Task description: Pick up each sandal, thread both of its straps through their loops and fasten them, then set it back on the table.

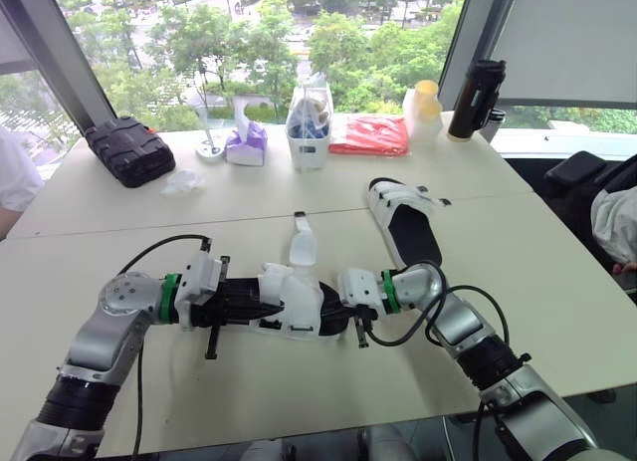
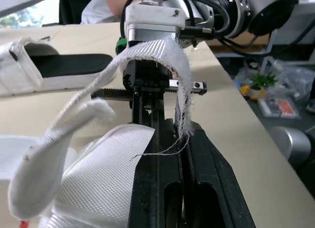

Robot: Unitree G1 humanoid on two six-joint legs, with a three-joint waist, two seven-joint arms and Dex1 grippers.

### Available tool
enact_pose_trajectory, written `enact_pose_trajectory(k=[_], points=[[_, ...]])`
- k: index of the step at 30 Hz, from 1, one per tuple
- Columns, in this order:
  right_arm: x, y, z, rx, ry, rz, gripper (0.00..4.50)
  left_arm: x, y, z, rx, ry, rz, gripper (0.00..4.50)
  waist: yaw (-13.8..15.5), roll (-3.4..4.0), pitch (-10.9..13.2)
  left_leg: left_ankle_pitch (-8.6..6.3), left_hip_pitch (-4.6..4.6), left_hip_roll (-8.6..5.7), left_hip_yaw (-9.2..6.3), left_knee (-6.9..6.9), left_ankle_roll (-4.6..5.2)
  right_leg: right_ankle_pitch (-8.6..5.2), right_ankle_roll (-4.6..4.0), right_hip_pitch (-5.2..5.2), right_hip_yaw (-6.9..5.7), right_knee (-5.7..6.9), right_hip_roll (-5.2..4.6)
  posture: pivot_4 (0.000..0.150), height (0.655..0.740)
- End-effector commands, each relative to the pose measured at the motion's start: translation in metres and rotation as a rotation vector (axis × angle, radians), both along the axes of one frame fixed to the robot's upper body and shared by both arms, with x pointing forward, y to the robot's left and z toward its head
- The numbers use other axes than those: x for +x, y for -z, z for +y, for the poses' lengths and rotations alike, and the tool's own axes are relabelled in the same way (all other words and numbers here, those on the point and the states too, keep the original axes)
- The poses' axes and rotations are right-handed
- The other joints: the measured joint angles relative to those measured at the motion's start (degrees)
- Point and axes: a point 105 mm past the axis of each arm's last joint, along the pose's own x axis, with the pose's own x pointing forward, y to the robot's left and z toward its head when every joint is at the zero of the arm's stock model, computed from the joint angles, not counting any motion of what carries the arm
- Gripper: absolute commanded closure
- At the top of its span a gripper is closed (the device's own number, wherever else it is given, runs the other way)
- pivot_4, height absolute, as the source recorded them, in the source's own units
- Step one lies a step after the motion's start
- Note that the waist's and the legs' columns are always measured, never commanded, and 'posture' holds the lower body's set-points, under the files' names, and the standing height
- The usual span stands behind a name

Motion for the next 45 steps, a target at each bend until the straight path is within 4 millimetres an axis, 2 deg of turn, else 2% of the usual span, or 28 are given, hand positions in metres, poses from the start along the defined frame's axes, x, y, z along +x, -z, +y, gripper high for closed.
enact_pose_trajectory(k=[1,9,13,23,28,32,40,45], points=[[-0.011,0.025,-0.004,-0.083,-0.026,0.071,4.50,0.003,0.004,0.009,0.043,-0.017,-0.072,4.46,0.0,0.00,0.0,0.00,0.00,0.00,0.00,0.00,0.00,0.00,0.00,0.00,0.00,0.00,0.00,0.150,0.7400],[-0.010,0.025,-0.004,-0.084,-0.024,0.070,4.50,0.002,0.016,0.016,0.072,-0.018,-0.042,4.46,0.0,0.00,0.0,0.00,0.01,0.00,0.01,-0.02,0.00,0.00,0.00,0.00,0.00,0.00,0.00,0.150,0.7400],[-0.010,0.026,-0.004,-0.084,-0.025,0.070,4.50,0.003,0.011,0.015,0.036,-0.034,-0.008,4.46,0.0,0.00,0.0,0.00,0.01,0.00,0.01,-0.02,0.00,0.00,0.00,0.00,0.00,0.00,0.00,0.150,0.7400],[-0.011,0.025,-0.002,-0.081,-0.029,0.071,4.50,0.013,-0.013,-0.007,-0.069,-0.031,-0.043,4.46,0.0,0.00,0.0,0.00,0.01,0.00,0.01,-0.03,0.00,0.00,0.00,0.00,-0.01,0.00,0.01,0.150,0.7400],[-0.012,0.025,-0.003,-0.080,-0.026,0.071,4.50,0.015,-0.019,-0.006,-0.079,-0.035,-0.021,4.46,0.0,0.00,0.0,0.00,0.01,0.00,0.00,-0.04,0.00,0.00,0.00,0.00,-0.01,0.00,0.01,0.150,0.7400],[-0.013,0.026,-0.003,-0.080,-0.023,0.075,4.50,0.017,-0.022,-0.003,-0.098,-0.051,0.044,4.46,0.0,0.00,0.0,0.00,0.01,0.00,0.00,-0.05,0.00,0.00,0.00,0.00,-0.01,0.00,0.01,0.150,0.7400],[-0.013,0.026,-0.003,-0.081,-0.023,0.073,4.50,0.004,-0.028,-0.001,-0.121,-0.008,0.242,4.46,0.0,0.00,0.0,0.00,0.02,0.00,-0.01,-0.08,0.00,0.00,0.00,0.00,-0.01,-0.01,0.01,0.150,0.7400],[-0.014,0.027,-0.003,-0.084,-0.029,0.073,4.50,0.004,-0.024,0.001,-0.105,-0.024,0.258,4.46,0.0,0.00,0.0,0.00,0.03,0.00,-0.01,-0.09,0.00,0.00,0.00,0.00,-0.02,-0.01,0.01,0.150,0.7400]])
